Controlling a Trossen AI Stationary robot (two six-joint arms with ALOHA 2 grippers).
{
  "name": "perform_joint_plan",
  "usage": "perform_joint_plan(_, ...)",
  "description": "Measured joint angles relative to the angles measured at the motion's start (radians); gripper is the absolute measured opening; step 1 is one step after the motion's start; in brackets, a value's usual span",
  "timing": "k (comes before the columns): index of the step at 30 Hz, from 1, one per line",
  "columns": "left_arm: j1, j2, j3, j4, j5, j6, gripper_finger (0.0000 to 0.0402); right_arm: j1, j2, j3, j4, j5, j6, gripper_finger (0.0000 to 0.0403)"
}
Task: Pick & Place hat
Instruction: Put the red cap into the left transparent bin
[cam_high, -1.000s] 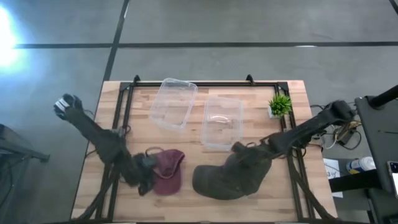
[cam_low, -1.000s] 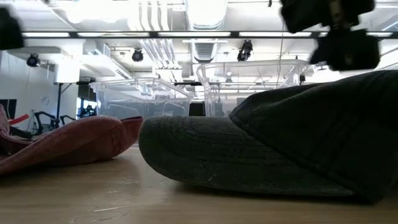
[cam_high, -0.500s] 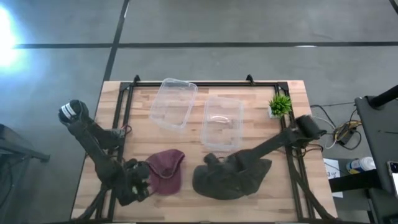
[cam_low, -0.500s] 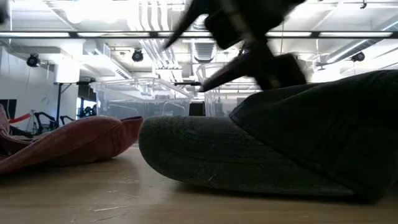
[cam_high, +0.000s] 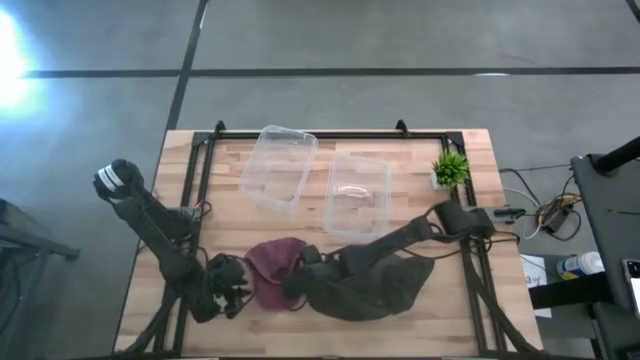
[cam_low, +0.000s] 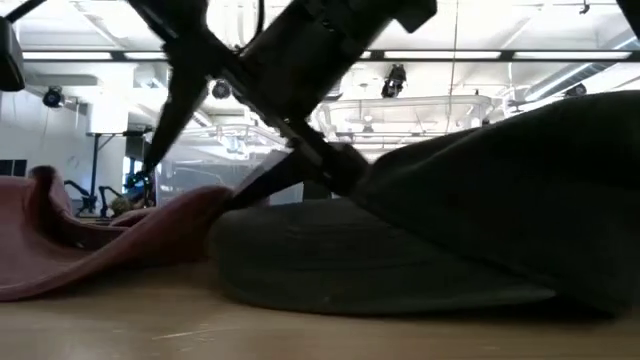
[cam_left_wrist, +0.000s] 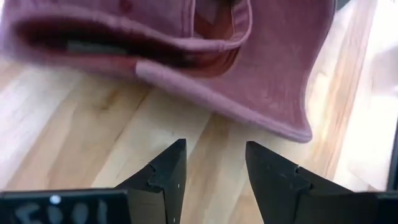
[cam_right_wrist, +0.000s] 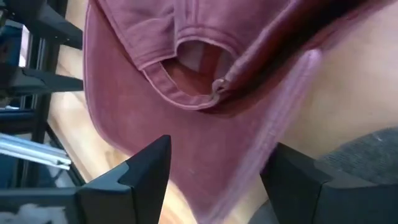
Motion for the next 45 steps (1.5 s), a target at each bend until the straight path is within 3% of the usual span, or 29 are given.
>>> perform_joint_plan(7,0.001,0.0,-0.003,0.043,-0.022,0.059,0.0158,-0.011,0.061,0.128,-0.136,0.002,-0.012,0.0207)
perform_joint_plan(10,0.001,0.0,-0.003,0.05,-0.028,0.075,0.0158,-0.01,0.071,0.167,-0.204,0.004,-0.041,0.0159)
perform_joint_plan(16,-0.001,0.0,-0.003,0.056,-0.037,0.088,0.0158,-0.012,0.069,0.221,-0.277,0.072,-0.103,0.0025)
perform_joint_plan(25,-0.018,-0.029,0.082,0.068,-0.049,0.087,0.0158,-0.007,0.016,0.418,-0.513,0.143,-0.281,0.0012)
perform_joint_plan(29,-0.058,-0.055,0.182,0.044,-0.176,0.149,0.0158,-0.004,-0.071,0.487,-0.696,0.362,-0.313,0.0011)
perform_joint_plan(32,-0.084,-0.068,0.264,-0.036,-0.305,0.19,0.0158,-0.039,-0.147,0.505,-0.724,0.514,-0.368,0.001)
perform_joint_plan(35,-0.094,-0.073,0.342,-0.153,-0.45,0.21,0.0158,-0.122,-0.209,0.507,-0.721,0.594,-0.423,0.001)
perform_joint_plan(37,-0.095,-0.074,0.386,-0.233,-0.531,0.222,0.0158,-0.197,-0.232,0.501,-0.703,0.603,-0.451,0.0011)
perform_joint_plan(40,-0.088,-0.074,0.427,-0.319,-0.628,0.223,0.0158,-0.328,-0.23,0.492,-0.656,0.486,-0.496,0.0012)
perform_joint_plan(45,-0.084,-0.074,0.437,-0.375,-0.697,0.214,0.0158,-0.455,-0.165,0.491,-0.527,0.394,-0.634,0.0012)
